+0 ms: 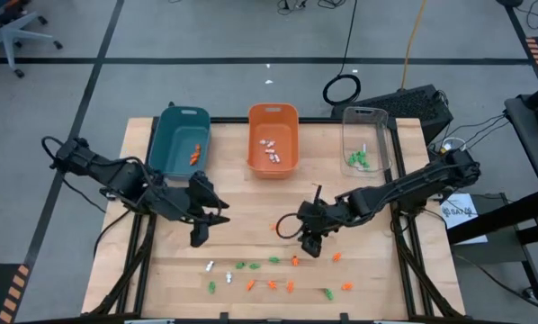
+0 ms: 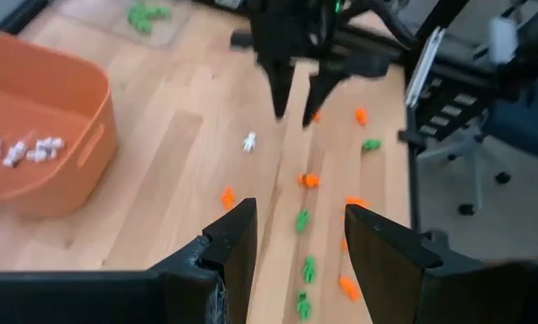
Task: Sort Halloween decoration
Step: Put the orange skeleton toy into the blue bin
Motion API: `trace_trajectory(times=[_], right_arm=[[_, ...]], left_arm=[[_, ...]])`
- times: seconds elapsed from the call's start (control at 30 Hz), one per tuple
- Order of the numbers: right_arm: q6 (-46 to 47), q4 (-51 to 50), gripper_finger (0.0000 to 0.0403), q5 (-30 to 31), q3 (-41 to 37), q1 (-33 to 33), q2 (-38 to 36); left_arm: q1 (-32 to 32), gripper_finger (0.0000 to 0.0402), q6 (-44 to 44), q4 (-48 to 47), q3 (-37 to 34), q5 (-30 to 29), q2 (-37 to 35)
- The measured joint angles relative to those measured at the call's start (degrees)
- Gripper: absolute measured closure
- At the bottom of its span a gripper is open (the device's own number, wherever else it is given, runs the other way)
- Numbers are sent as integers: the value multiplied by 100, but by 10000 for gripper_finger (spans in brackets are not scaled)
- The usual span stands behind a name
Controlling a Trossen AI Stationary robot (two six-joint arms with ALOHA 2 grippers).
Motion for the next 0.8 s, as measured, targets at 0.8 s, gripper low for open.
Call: trace_trajectory(times=[0.8], right_arm=[[-1899,185,243,418,0,19,1211]], left_arm=[[-515,230,-635,-131,-2,-458,252]])
